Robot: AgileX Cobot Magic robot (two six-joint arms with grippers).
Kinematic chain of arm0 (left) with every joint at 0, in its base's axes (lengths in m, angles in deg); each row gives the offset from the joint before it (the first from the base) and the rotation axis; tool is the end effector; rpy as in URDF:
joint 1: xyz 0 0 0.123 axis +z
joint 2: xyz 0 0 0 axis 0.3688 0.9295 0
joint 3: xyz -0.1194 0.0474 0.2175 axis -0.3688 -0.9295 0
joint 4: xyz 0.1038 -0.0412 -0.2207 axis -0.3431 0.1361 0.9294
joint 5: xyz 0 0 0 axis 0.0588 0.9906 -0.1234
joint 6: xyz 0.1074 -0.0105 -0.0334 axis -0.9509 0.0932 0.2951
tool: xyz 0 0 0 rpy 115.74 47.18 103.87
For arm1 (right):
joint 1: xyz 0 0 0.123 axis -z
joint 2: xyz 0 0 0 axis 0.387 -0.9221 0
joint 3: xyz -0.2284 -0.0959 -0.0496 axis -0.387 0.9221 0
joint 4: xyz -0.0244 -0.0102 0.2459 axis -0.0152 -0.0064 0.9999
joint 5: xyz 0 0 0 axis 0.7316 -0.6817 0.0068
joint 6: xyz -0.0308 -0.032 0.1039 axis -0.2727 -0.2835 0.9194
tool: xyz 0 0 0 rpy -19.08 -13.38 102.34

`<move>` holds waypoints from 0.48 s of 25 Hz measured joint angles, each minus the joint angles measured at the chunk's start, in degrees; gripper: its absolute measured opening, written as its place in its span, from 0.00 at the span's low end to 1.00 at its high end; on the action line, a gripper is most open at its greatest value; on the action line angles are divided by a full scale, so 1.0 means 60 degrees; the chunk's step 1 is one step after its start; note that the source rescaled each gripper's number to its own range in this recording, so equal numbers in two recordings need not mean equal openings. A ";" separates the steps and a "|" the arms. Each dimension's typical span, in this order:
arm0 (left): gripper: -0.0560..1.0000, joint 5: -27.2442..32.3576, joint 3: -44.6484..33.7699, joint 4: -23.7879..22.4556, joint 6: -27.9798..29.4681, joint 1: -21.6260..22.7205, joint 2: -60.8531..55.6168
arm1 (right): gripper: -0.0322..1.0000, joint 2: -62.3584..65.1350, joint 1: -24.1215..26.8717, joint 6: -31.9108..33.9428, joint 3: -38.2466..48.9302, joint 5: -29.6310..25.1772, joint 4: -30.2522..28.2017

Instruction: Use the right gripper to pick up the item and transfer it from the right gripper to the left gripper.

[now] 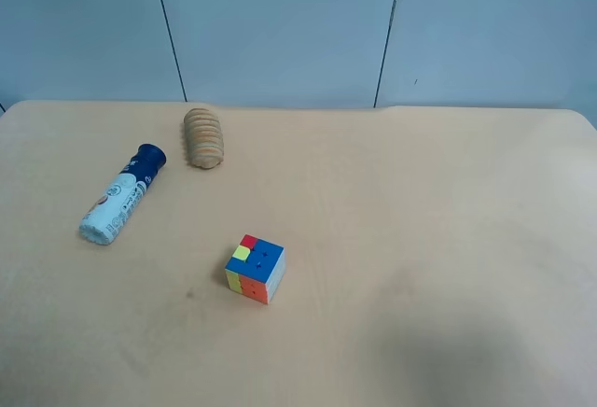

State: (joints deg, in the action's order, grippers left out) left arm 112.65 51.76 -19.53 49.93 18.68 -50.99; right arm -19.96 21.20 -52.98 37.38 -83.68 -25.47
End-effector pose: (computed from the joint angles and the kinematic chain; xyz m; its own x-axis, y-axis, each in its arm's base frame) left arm 0.0421 -0.0021 0.2680 -0.4406 -0.0236 -0.8974 0.0314 0.9986 -0.0417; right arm 0.0430 -0.0009 0.2632 -0.4656 -0.0229 -0.8847 -0.0156 0.9997 -0.0177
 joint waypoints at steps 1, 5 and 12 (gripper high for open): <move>1.00 0.0000 0.0000 0.0069 -0.0041 0.0000 0.0000 | 1.00 0.0000 0.0000 0.0000 0.0000 0.0000 0.0000; 1.00 0.0000 0.0000 0.0180 -0.0140 0.0000 0.0000 | 1.00 0.0000 0.0000 0.0000 0.0000 0.0000 0.0000; 1.00 0.0000 0.0000 0.0696 -0.0757 0.0539 0.0000 | 1.00 0.0000 0.0000 0.0000 0.0000 0.0000 0.0000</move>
State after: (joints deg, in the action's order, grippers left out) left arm 112.65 51.76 -15.35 45.39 21.91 -50.99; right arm -19.96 21.20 -52.98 37.38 -83.68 -25.47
